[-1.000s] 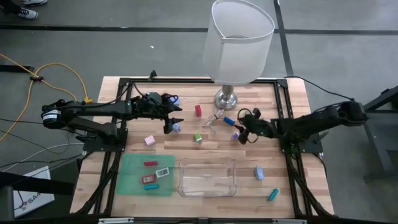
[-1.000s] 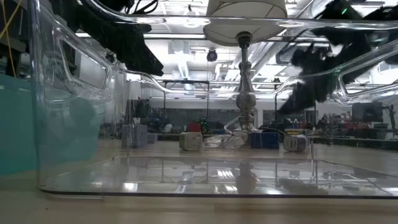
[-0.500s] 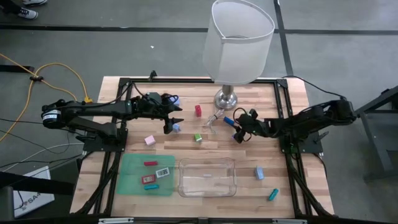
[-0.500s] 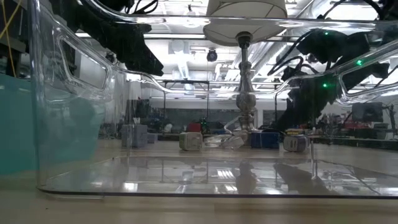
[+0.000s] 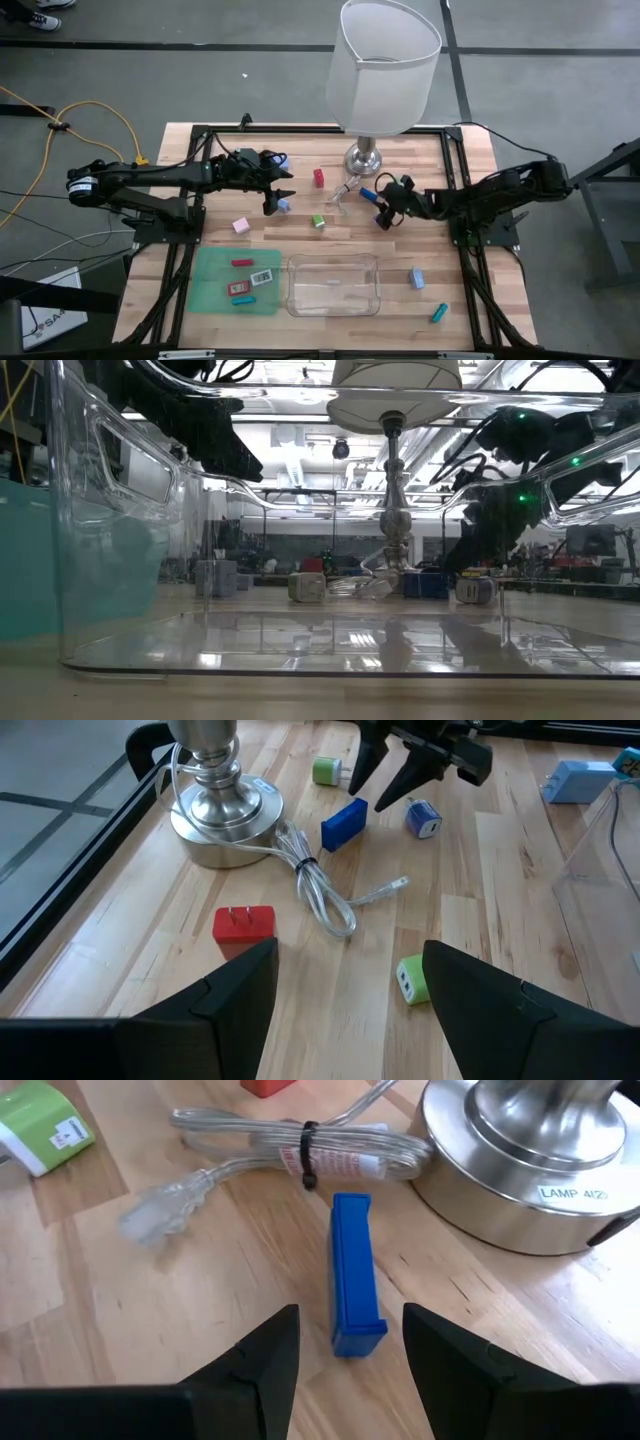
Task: Pick & Place Office items
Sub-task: Put the blue timer into the green bin
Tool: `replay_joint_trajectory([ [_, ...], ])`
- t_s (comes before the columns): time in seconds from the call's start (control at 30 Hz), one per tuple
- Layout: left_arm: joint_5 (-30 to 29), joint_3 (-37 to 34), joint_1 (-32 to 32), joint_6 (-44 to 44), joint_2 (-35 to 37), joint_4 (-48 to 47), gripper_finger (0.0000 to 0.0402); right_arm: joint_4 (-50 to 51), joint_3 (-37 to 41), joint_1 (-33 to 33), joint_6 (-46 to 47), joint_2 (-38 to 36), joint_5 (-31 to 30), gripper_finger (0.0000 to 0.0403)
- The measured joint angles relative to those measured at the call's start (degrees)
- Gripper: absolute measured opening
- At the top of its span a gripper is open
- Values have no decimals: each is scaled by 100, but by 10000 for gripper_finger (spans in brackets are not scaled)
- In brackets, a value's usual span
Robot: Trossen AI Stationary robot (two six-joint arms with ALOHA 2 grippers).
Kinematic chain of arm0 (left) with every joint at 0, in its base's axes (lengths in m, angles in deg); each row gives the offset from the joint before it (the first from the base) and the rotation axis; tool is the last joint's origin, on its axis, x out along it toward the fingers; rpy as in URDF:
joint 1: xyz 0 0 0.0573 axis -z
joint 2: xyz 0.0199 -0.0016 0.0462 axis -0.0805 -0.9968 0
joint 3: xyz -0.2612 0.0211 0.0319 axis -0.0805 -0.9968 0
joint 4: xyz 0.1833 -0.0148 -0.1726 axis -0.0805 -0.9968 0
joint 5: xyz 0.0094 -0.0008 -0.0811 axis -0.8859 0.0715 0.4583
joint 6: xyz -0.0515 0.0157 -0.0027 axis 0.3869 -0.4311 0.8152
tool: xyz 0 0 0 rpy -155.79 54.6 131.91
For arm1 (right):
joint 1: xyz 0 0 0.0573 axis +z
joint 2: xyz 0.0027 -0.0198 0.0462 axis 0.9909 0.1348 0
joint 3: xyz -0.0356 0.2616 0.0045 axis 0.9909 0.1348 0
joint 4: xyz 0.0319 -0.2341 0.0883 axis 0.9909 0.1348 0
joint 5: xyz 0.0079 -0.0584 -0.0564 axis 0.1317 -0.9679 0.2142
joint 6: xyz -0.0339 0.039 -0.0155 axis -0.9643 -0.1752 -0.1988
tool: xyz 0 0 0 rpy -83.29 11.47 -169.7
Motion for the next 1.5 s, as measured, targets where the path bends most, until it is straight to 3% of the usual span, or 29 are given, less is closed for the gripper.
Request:
replay_joint_trajectory([
  [0.93,0,0,0,0,0,0,242,-145,0,-147,0,13,159,166],
  [1.5,-1,0,0,0,0,-1,242,-702,-4,-147,-39,645,274,166],
])
